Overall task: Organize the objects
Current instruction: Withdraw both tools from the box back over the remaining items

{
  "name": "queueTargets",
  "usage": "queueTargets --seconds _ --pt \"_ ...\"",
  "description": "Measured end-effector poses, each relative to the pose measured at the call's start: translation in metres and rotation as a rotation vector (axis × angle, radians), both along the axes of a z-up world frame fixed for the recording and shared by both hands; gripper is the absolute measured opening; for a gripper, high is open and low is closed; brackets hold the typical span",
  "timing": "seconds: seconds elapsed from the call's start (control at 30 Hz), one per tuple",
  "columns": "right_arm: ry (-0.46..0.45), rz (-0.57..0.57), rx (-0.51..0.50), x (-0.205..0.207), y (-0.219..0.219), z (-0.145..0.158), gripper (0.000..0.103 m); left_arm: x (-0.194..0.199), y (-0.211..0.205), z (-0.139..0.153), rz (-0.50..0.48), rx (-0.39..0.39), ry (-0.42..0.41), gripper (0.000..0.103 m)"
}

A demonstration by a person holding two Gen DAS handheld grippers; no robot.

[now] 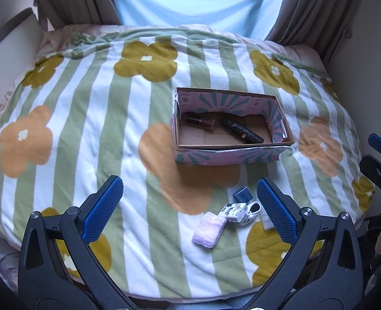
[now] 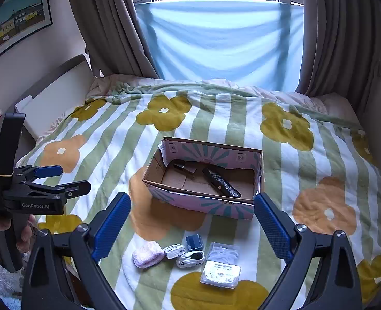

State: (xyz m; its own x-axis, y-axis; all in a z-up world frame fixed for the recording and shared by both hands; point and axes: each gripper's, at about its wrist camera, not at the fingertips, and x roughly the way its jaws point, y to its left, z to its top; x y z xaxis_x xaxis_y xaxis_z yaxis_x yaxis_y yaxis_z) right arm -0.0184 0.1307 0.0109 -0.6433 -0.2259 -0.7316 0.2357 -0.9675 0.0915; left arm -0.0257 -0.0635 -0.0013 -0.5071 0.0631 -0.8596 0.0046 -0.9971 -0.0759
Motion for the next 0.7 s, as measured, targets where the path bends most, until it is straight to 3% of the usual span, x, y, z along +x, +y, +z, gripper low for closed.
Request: queueTargets --seconds 0.37,0.7 --pt "-0.004 0.058 0.028 0.013 0.001 -0.017 0.095 -0.003 0.001 -0.004 -0.027 0.035 -0.014 0.103" --pt "-0.071 0.172 0.069 0.02 -0.005 -0.078 0.095 -0.001 0.019 -0.054 -0.148 0.041 -0.085 0.103"
